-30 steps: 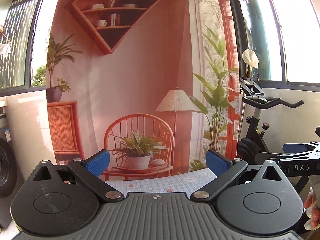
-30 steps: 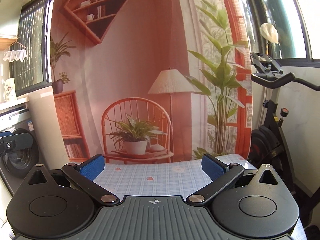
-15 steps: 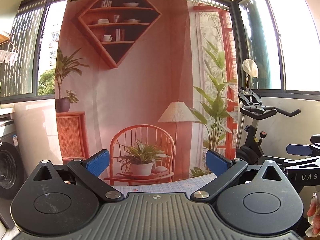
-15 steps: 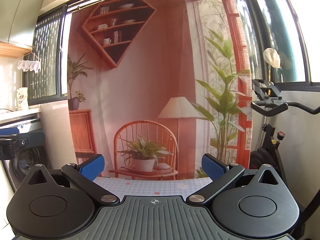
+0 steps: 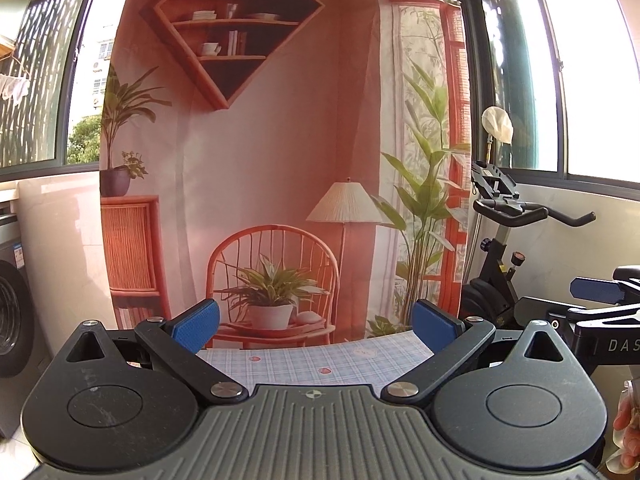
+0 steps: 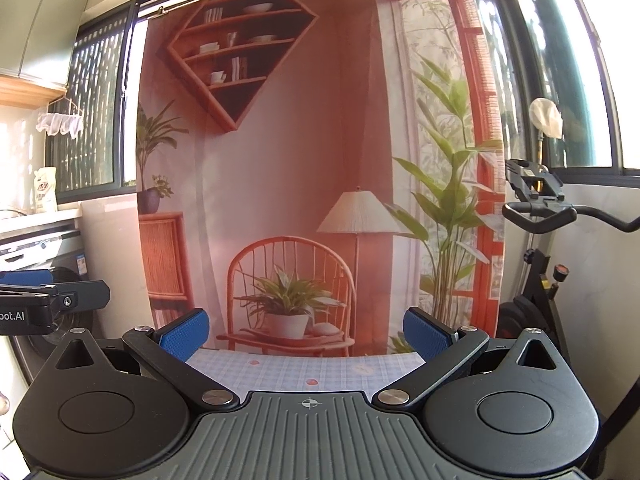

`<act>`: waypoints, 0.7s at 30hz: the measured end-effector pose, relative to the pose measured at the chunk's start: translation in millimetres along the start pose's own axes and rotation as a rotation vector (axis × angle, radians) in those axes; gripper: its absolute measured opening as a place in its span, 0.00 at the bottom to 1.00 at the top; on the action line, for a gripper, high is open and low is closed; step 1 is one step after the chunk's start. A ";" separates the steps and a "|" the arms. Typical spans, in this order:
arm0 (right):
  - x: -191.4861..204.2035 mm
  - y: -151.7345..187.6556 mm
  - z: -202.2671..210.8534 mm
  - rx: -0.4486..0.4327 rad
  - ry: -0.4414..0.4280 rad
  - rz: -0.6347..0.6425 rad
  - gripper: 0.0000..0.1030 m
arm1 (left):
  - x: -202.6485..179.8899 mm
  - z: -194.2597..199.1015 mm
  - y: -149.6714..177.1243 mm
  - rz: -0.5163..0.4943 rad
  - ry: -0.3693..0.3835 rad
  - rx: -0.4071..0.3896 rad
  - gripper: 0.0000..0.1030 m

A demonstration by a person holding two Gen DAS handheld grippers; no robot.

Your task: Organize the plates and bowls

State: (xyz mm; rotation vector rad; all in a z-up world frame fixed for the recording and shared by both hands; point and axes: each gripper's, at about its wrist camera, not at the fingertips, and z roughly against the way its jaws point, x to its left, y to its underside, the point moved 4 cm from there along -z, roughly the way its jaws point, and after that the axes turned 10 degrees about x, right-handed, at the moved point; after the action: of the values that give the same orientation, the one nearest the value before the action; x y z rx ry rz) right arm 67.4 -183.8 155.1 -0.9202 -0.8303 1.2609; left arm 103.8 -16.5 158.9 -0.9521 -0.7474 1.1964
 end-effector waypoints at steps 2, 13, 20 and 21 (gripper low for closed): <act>-1.2 0.8 -0.6 0.003 0.004 -0.002 1.00 | -0.4 -1.8 1.8 0.003 0.019 0.006 1.00; -10.0 4.7 -1.4 0.008 0.049 -0.015 1.00 | -1.4 -7.9 7.0 0.002 0.062 0.022 1.00; -13.5 5.6 -1.1 0.009 0.052 -0.025 1.00 | -2.9 -8.9 7.1 0.001 0.083 0.019 1.00; -13.6 5.8 -1.3 0.010 0.053 -0.024 1.00 | -3.6 -8.8 7.0 -0.002 0.085 0.018 1.00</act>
State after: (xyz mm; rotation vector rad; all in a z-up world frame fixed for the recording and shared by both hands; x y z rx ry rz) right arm 64.4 -197.1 149.1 -0.9288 -0.7908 1.2138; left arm 107.8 -21.2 148.8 -0.9811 -0.6691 1.1521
